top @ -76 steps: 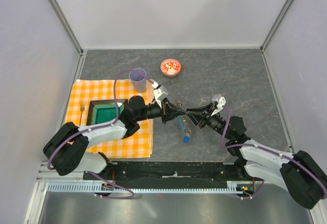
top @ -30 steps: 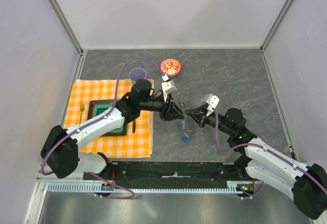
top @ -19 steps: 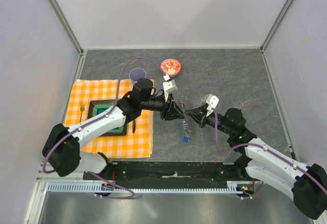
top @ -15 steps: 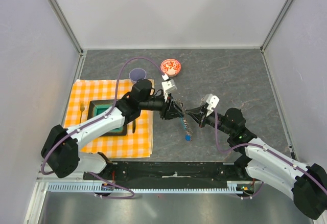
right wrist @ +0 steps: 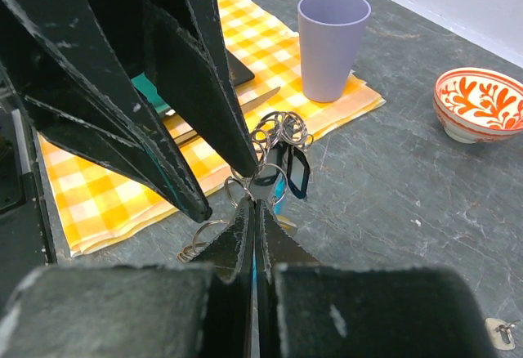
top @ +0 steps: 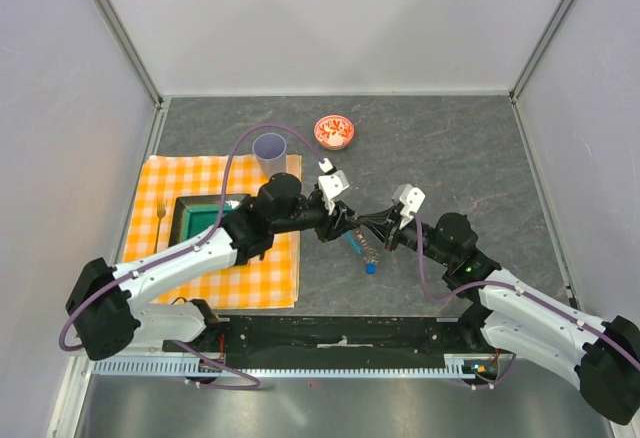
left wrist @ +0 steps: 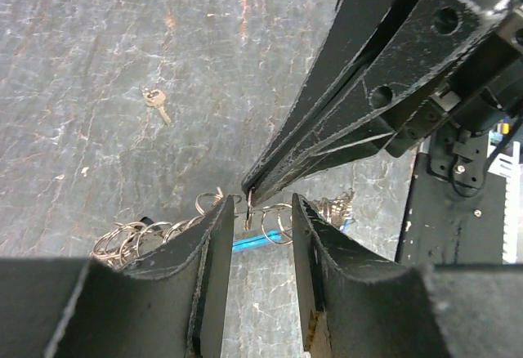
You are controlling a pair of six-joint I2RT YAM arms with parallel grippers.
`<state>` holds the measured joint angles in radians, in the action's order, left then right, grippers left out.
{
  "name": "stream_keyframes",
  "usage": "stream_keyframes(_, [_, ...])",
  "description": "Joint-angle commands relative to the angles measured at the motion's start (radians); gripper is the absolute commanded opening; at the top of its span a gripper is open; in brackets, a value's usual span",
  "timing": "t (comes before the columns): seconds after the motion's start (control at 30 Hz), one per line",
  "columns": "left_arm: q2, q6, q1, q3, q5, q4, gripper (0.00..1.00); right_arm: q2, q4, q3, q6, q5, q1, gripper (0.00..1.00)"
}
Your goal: Put the keys on the keyring
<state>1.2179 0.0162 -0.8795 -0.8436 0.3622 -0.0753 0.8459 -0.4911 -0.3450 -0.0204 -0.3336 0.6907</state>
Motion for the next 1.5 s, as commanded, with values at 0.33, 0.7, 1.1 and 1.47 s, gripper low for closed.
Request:
stream_keyframes(0.33, [0.046,0.091,-0.042,-0.055,-0.161,0.069,0.37,-0.005,-0.056,-0.061,0.013,0.061,0.027,0.0])
stream_keyframes(0.7, [0.035,0.06,-0.033,-0.037,-0.178,0.003,0.37,0.001,-0.072,-0.049,0.014,0.039,0.036,0.0])
stream_keyframes(1.1, [0.009,0.099,0.048,-0.014,0.089,0.011,0.41,-0.016,-0.086,-0.034,0.043,0.005,0.036,0.0])
stream_keyframes(1.47, [0.04,0.16,0.054,-0.044,0.21,0.069,0.41,-0.015,-0.087,-0.04,0.042,-0.013,0.036,0.0])
